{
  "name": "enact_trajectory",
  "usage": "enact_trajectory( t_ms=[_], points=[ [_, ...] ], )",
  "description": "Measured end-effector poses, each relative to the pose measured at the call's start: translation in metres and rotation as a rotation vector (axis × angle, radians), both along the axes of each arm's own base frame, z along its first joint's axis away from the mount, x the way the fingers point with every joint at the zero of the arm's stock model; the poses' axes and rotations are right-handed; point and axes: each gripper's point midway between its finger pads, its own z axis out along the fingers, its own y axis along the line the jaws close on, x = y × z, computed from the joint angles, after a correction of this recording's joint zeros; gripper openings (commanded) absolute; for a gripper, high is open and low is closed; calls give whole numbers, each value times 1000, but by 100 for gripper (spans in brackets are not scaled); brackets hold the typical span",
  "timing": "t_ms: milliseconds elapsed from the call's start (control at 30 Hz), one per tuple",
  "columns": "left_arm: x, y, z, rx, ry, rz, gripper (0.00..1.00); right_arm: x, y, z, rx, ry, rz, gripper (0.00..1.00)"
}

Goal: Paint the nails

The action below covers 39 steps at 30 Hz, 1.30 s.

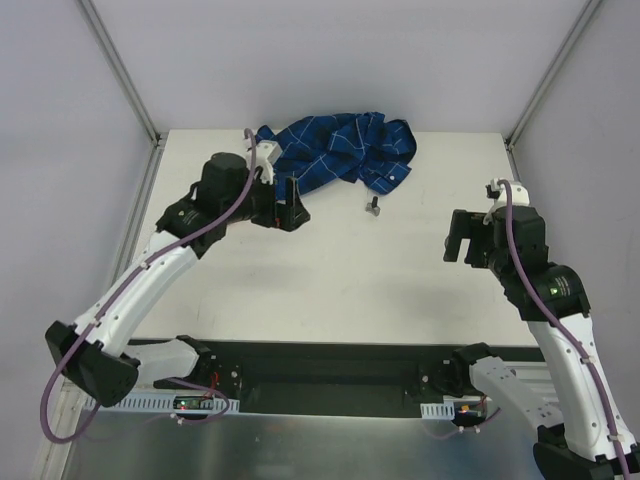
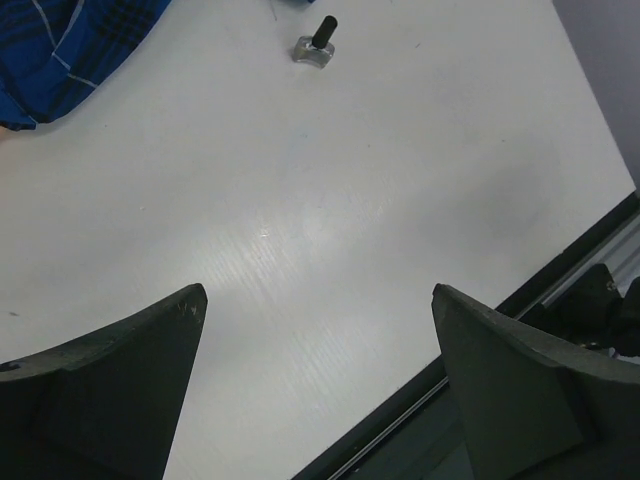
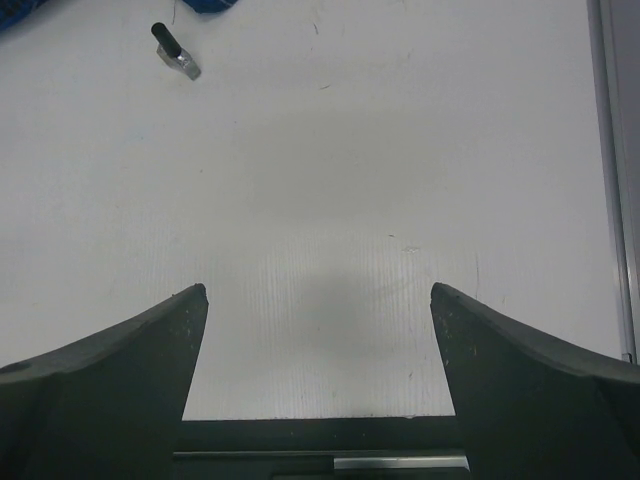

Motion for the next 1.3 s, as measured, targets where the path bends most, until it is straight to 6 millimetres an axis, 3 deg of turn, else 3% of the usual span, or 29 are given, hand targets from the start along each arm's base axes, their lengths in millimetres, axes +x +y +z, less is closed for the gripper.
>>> enact_trajectory(
  t_ms=[267,433,800,1067,1300],
  points=[
    [33,-38,-26,144,26,5,93,-7,-3,-7,-8,38,-9,96],
    [70,-75,-41,195,34,-13,88,-12,-6,-8,-3,47,-29,96],
    [141,-173,-117,294,59,-116,81,-35,-23,27,27,-115,-81,96],
    [165,-196,-171,357,74,-122,80,-43,-27,38,36,-156,-85,96],
    [182,-194,-196,426,49,-104,67,-46,-29,36,26,-149,-86,96]
  ],
)
